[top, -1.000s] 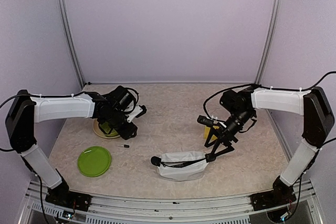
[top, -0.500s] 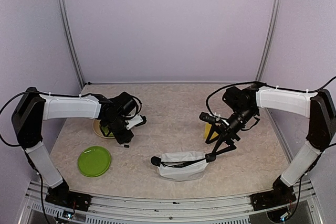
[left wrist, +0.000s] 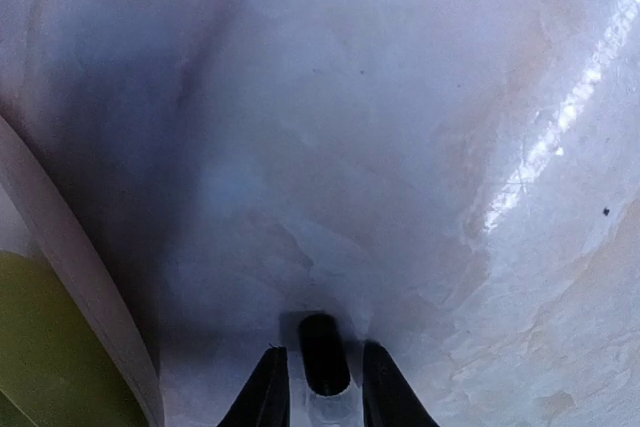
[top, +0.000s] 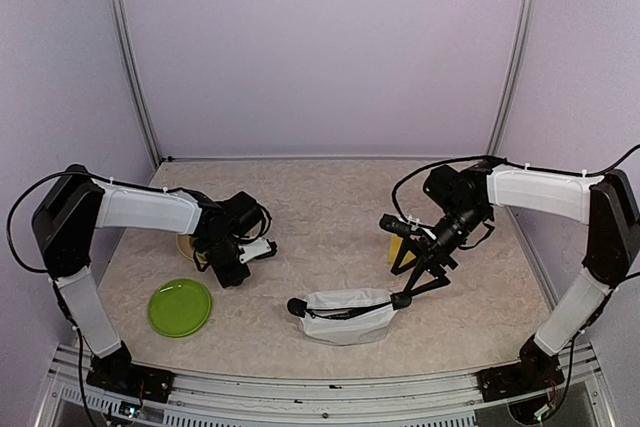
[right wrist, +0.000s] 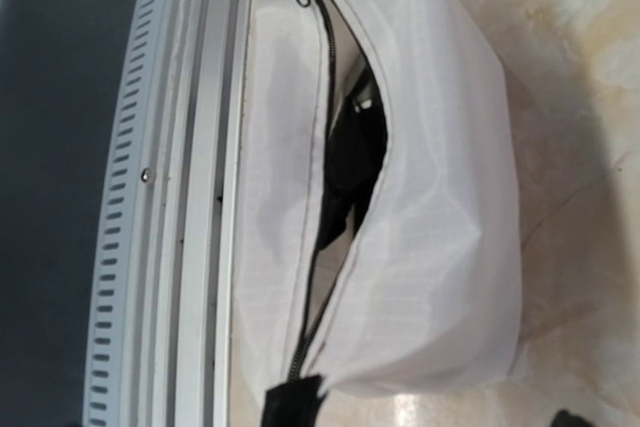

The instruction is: Sort the hair-cutting tools

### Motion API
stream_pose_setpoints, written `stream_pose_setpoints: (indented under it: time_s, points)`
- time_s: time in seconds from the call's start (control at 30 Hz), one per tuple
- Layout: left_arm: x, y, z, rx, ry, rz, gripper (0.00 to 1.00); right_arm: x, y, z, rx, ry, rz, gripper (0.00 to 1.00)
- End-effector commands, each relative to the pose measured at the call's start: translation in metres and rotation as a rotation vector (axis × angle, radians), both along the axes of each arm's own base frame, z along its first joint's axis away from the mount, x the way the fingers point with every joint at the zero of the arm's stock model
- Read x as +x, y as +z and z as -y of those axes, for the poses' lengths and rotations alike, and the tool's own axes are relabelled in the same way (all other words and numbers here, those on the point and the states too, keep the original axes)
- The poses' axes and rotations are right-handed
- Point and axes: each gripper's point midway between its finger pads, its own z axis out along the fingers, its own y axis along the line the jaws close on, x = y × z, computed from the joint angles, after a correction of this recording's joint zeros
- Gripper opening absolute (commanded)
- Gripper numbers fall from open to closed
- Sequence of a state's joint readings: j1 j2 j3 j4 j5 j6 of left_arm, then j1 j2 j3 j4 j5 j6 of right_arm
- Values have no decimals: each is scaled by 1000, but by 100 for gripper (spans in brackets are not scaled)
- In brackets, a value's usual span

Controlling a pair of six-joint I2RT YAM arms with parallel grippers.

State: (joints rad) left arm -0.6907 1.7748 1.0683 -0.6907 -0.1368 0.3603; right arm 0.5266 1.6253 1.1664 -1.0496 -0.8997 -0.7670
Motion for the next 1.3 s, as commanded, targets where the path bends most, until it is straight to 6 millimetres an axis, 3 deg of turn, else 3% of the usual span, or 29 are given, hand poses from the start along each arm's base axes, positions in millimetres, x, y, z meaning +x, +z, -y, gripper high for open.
stream_pose_setpoints:
  time_s: [0.0,0.27,0.47,0.6,0.77,0.87,1.03,1.13,1.2,1.27]
  points:
    - [3,-11,-8,74,-3,-7,23,2,-1,0,3,4,-12,100]
    - [-9,-13,16,12,9,-92,8,2,0,1,0,3,-12,100]
    - [-16,20,50,-102,28,-116,6,4,2,0,0,-8,-8,100]
    - [-9,66,71,-193,38,-41,5,6,2,-1,0,-15,-6,100]
    - [-3,166,111,-470,-19,129,5,8,3,1,-14,-29,2,100]
    - [-26,223,146,-678,-158,222,4,10,3,3,-26,-40,17,100]
    - [-76,267,200,-1004,-349,265,2,18,12,2,-18,-102,62,100]
    - [-107,258,228,-1123,-429,246,2,17,9,6,-37,-115,66,100]
    - [-125,240,242,-1137,-463,212,2,10,6,9,-38,-98,43,100]
    - [-130,218,251,-1112,-471,198,2,6,3,9,-28,-97,32,100]
